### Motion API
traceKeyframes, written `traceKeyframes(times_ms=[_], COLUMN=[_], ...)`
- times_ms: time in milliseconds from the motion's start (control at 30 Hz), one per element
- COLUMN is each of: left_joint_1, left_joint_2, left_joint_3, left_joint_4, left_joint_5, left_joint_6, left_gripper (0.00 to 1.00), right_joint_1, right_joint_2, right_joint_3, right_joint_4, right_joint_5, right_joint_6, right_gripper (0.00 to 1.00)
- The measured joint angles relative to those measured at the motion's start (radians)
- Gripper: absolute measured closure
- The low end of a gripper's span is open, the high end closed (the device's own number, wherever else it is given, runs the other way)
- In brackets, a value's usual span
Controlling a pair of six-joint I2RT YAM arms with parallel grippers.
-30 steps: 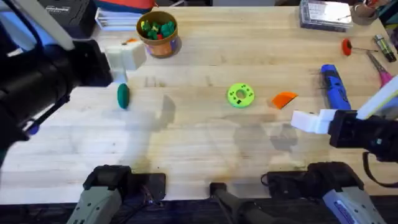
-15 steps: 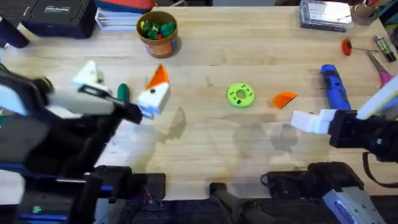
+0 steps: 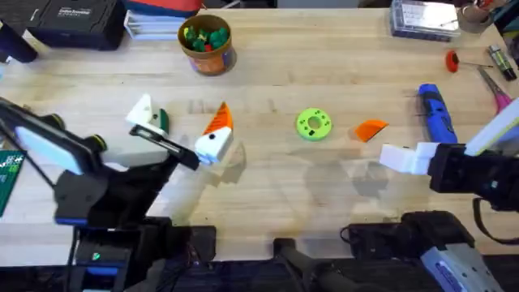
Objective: Pick up the gripper from the table and insert it into the empty holder that is missing its gripper. Then pick up a screw, insert it into the mounting hole, and use the screwdriver to tighten it. Finally, clean up the table by picking up the vegetable and placing it into the bucket.
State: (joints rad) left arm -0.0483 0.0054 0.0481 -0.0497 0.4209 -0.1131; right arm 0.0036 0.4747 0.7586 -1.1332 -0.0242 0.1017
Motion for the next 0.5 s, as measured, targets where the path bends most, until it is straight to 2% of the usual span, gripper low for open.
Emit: traceKeyframes(times_ms=[100, 233, 500], left_joint_1=[0.000, 0.000, 0.000], left_joint_2=[0.000, 0.000, 0.000], left_joint_3=[-0.039, -0.040, -0.038], left_joint_4=[-0.005, -0.006, -0.025], left_joint_5=[0.063, 0.151, 0.378], left_joint_6=[-0.001, 0.000, 0.023], left_gripper=[0.015, 0.015, 0.015], right_joint_1=[0.000, 0.000, 0.000], right_joint_2=[0.000, 0.000, 0.000], right_joint_3=[0.000, 0.000, 0.000], right_joint_4=[0.000, 0.000, 0.000], right_joint_5=[0.000, 0.000, 0.000], right_joint_6=[0.000, 0.000, 0.000], right_gripper=[0.007, 0.007, 0.007])
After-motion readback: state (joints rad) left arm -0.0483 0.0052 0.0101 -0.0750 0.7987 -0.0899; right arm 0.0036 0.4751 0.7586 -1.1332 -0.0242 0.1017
